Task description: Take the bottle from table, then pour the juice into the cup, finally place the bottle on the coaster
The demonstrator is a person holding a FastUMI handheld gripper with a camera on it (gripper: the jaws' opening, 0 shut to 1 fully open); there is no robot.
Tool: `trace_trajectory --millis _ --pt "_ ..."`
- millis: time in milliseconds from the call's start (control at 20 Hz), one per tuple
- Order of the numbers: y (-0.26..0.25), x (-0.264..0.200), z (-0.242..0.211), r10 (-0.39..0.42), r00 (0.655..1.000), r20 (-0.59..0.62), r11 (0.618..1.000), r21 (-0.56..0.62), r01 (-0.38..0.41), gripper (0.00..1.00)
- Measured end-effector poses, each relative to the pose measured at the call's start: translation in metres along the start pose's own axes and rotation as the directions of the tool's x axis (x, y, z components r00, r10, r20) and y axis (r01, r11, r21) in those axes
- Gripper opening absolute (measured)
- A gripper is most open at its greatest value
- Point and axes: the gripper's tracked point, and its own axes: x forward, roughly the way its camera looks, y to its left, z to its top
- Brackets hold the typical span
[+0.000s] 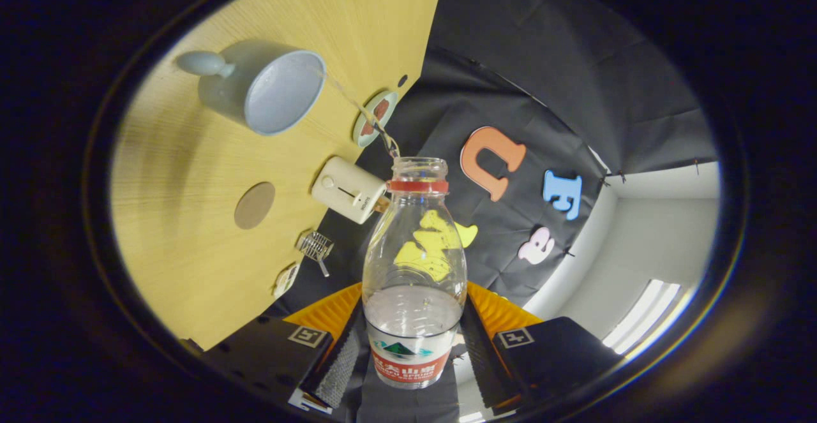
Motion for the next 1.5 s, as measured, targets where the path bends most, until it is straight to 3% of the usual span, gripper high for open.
trace_trajectory --millis 800,1050,1500 --pt "-0.022 -0.008 0.008 -0.045 0.998 0.031 0.990 -0.133 0.049 0.82" --pt "-0.021 -0.002 0.007 -0.038 0.999 0.007 0.989 -0.140 0.038 0.82" --pt "-0.039 -0.009 0.006 -0.102 0.995 0.007 0.984 -0.145 0.102 0.82"
